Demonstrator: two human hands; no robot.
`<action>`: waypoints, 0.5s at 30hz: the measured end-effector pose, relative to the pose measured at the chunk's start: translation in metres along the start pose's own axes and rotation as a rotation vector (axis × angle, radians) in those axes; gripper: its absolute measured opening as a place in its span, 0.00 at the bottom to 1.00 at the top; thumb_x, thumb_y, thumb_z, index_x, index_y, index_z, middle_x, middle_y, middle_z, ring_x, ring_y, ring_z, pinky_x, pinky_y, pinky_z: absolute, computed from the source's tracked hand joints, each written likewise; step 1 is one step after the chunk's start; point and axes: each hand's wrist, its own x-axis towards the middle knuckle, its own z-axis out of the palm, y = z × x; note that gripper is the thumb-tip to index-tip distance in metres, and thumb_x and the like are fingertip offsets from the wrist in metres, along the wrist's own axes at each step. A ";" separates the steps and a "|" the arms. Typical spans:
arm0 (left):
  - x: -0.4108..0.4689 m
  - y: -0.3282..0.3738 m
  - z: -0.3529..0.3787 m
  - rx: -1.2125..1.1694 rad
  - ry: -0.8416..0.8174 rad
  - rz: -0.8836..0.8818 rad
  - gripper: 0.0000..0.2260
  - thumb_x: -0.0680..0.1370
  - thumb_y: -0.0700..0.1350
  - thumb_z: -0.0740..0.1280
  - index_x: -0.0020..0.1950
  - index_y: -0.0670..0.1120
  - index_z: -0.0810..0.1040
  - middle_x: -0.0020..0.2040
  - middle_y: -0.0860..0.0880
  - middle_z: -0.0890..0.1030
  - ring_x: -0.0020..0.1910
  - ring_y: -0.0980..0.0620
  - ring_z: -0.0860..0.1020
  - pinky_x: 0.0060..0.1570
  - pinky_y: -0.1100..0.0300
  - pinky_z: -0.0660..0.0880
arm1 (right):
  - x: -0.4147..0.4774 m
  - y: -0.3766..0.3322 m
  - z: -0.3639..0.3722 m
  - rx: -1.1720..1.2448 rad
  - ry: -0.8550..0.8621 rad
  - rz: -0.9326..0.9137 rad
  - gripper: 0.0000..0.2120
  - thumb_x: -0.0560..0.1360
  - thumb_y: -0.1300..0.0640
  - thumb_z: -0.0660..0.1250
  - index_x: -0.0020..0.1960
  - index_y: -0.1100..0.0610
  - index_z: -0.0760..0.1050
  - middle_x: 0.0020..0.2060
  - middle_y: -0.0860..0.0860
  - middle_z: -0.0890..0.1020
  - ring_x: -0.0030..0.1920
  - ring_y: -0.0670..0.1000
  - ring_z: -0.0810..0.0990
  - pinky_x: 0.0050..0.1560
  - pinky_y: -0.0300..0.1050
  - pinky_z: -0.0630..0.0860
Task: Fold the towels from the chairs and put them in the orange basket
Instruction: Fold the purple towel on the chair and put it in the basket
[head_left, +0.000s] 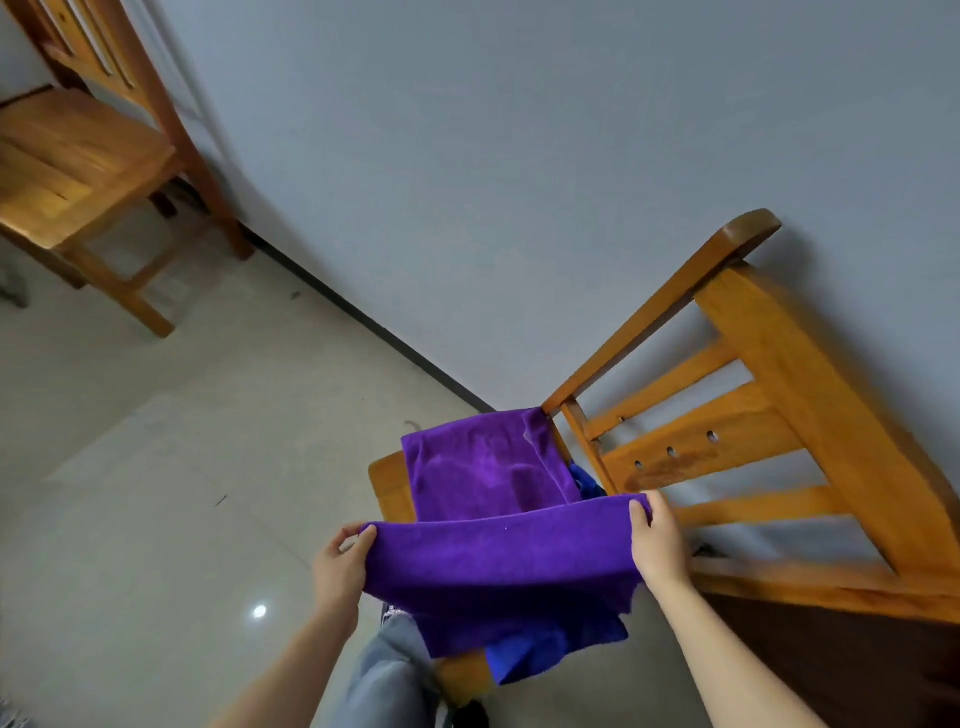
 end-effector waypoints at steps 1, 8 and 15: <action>0.010 0.004 0.004 0.000 0.015 0.001 0.02 0.78 0.41 0.65 0.46 0.44 0.76 0.38 0.43 0.77 0.35 0.50 0.73 0.31 0.59 0.70 | 0.005 -0.007 0.008 -0.003 0.023 -0.013 0.14 0.81 0.54 0.54 0.62 0.59 0.70 0.57 0.57 0.78 0.57 0.58 0.77 0.51 0.51 0.77; 0.104 0.006 0.042 0.011 0.164 0.050 0.03 0.79 0.41 0.63 0.49 0.44 0.75 0.33 0.45 0.73 0.33 0.49 0.69 0.30 0.59 0.66 | 0.069 -0.016 0.086 -0.192 0.084 -0.200 0.12 0.80 0.55 0.56 0.57 0.59 0.75 0.47 0.53 0.81 0.47 0.52 0.81 0.39 0.37 0.73; 0.175 -0.007 0.055 0.035 0.252 0.075 0.05 0.78 0.43 0.63 0.42 0.49 0.75 0.32 0.48 0.74 0.32 0.51 0.67 0.32 0.57 0.63 | 0.133 -0.015 0.139 -0.372 0.028 -0.355 0.14 0.80 0.57 0.57 0.61 0.61 0.75 0.50 0.56 0.83 0.49 0.55 0.82 0.42 0.44 0.77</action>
